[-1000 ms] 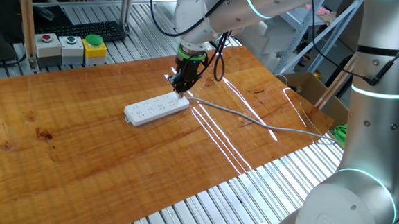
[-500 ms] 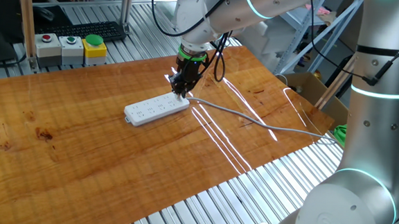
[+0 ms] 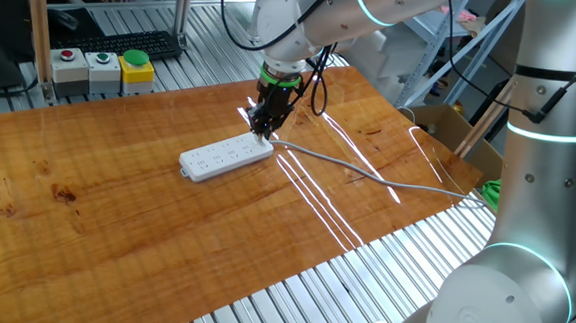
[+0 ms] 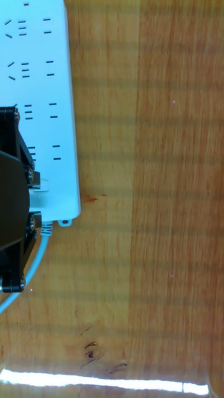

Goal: Turn on the power strip by pressing the button

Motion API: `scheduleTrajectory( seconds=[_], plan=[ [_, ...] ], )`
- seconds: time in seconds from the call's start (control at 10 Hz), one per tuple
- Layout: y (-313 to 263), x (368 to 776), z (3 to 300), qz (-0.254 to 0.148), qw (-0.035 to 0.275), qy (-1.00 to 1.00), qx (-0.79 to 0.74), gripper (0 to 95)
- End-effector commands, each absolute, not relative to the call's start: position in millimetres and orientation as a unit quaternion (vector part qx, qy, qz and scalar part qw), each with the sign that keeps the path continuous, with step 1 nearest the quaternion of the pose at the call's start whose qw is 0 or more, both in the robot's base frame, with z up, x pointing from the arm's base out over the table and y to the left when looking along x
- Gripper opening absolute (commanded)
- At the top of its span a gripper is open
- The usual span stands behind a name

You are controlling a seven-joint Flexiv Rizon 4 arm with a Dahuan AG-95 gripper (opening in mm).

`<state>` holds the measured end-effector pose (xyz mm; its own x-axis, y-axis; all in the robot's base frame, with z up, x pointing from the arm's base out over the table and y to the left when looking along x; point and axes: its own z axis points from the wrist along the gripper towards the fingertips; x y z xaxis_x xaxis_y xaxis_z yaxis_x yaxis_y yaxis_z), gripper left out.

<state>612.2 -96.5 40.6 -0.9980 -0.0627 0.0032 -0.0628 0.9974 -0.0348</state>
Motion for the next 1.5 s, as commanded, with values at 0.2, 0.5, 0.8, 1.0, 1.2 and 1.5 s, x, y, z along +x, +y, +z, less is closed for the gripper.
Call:
scheduleTrajectory(
  seconds=[0.2,0.5,0.8,1.0,1.2,1.5],
  plan=[
    [-95.0,613.0,38.4,0.016,0.0,-0.999,0.031,19.0],
    [-95.0,613.2,38.0,0.02,0.0,-0.999,0.029,19.0],
    [-95.1,613.2,38.0,0.027,-0.002,-0.999,0.027,38.0],
    [-95.4,613.4,38.1,0.027,-0.002,-0.999,0.027,38.0],
    [-103.6,613.5,37.5,0.024,-0.002,-0.999,0.034,38.0],
    [-104.5,613.5,37.2,0.022,-0.002,-0.999,0.028,38.0]
  ],
)
